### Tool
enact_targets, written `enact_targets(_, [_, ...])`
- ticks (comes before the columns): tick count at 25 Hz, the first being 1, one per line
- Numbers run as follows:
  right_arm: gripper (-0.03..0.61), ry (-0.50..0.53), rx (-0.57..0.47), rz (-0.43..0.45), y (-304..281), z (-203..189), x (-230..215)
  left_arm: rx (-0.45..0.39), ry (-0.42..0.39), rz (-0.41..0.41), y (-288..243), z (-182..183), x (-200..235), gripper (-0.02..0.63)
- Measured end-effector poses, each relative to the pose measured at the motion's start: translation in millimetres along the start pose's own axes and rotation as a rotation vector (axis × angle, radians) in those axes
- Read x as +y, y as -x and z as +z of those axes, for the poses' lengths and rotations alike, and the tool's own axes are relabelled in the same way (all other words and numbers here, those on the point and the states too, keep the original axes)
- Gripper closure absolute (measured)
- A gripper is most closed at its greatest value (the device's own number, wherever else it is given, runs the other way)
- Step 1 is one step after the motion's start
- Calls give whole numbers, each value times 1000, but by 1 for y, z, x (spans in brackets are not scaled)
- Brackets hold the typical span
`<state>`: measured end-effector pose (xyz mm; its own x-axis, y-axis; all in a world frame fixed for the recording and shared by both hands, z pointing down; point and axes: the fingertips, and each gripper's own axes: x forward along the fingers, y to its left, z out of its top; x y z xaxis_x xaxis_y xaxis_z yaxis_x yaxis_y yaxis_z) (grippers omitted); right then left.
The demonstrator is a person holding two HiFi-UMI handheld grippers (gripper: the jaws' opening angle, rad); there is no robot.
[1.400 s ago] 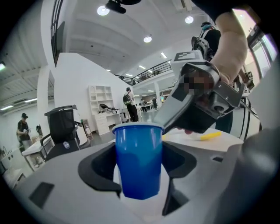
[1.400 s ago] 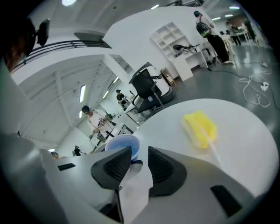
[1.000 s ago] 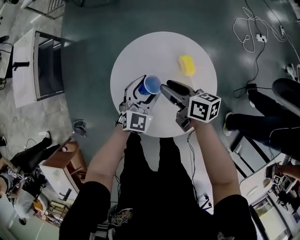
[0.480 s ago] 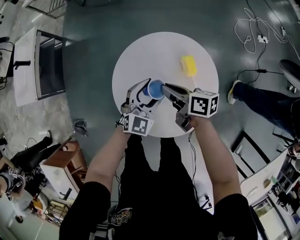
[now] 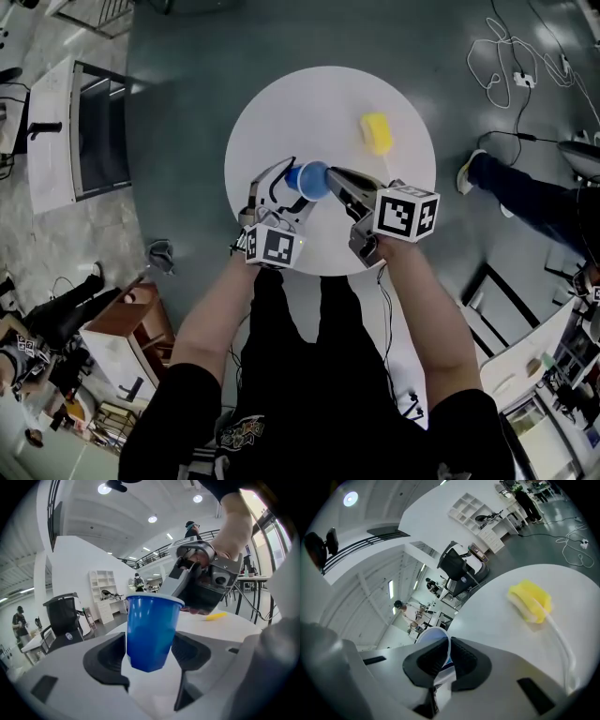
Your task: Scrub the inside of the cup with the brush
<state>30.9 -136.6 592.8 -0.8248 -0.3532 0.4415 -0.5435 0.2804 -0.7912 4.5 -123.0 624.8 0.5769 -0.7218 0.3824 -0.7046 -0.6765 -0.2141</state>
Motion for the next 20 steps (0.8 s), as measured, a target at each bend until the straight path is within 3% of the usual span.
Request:
enact_targets(6, [543,-75,-83,-76,0,13,-14,74,70,39,7,-23,12,319])
enact_targets(14, [543,31,-68,-281,-10,10,-46,80,166,86,31,-23,25,332])
enact_targets(17, [543,47,-59,-304,-10,11,-44,85,188,88,34,-16,25,384])
enact_targets(20, [543,47,-54,-316,-13,10,-42,94,220,86,38,-14,27,530])
